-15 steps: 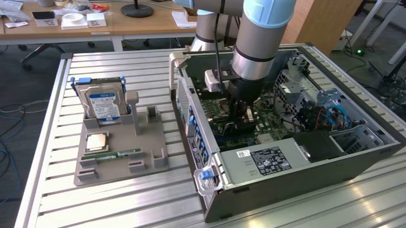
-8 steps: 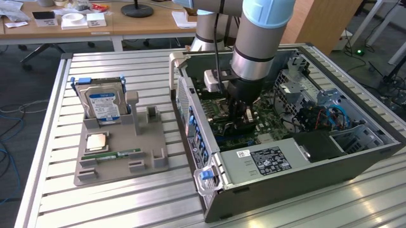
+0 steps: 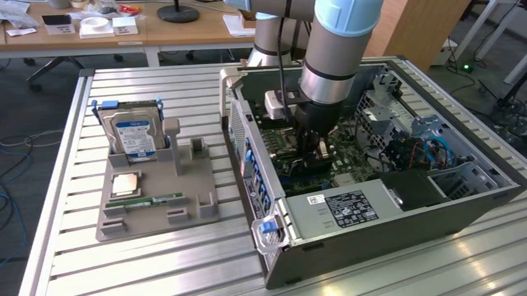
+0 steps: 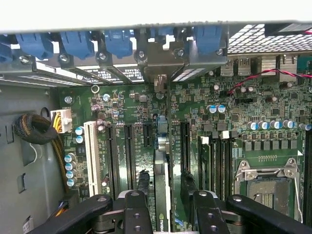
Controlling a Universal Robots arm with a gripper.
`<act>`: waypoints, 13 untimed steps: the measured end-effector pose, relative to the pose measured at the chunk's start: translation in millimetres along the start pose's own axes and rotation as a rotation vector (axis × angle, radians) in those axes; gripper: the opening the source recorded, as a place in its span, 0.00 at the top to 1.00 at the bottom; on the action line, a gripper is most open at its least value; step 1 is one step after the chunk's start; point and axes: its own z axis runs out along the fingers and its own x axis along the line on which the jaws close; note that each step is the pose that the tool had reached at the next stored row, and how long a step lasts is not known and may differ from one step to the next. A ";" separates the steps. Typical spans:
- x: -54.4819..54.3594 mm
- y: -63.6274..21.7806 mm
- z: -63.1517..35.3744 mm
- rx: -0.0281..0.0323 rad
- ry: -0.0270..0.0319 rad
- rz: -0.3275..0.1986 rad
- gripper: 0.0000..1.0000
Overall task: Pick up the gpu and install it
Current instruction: 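Insert the gpu into the slot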
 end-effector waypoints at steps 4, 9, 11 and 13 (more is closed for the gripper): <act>0.7 0.1 0.0 0.0000 0.0000 0.000 0.60; 1.0 0.0 0.0 0.0000 -0.0001 0.000 0.60; 0.3 0.0 0.3 -0.0001 -0.0018 0.000 0.60; 0.2 0.0 0.3 -0.0002 -0.0022 0.000 0.60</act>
